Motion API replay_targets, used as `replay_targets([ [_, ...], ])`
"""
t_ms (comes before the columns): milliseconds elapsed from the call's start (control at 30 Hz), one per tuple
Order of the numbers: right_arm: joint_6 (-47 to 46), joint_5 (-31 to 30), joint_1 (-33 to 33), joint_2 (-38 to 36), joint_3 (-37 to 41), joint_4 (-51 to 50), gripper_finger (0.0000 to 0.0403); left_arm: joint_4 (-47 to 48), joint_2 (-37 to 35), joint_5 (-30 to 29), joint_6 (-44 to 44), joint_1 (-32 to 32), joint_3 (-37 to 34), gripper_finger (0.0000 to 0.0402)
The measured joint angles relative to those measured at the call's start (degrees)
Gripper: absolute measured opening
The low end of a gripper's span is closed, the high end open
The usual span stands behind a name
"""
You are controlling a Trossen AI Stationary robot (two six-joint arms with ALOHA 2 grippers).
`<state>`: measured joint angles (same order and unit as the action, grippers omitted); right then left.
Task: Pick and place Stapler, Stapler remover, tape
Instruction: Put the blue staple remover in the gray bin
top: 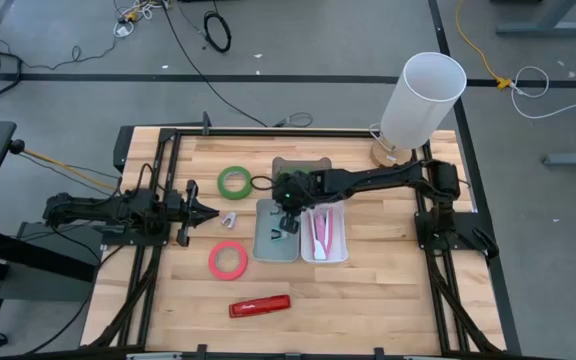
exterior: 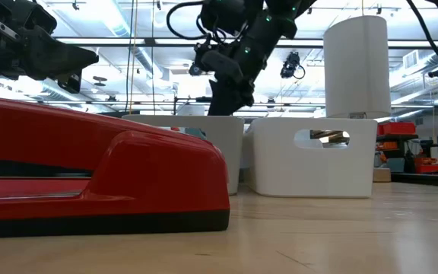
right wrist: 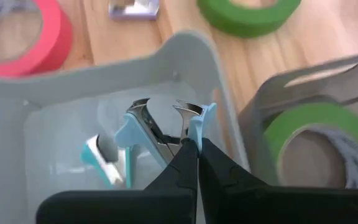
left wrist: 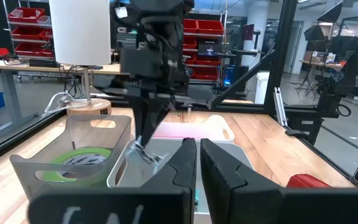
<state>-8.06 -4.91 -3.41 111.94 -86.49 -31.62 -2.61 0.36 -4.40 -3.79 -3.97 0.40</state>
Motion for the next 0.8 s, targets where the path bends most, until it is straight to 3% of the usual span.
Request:
replay_targets([
  [400,0.6,5.5,-0.3,2.4,-0.6,-2.0,0.0001,0.0,0.0,0.0,0.0,0.0,0.0,0.0028],
  [800,1.3,5.9,-0.3,5.1,-0.6,-3.5,0.0001,0.0,0.0,0.0,0.0,0.0,0.0,0.0028],
])
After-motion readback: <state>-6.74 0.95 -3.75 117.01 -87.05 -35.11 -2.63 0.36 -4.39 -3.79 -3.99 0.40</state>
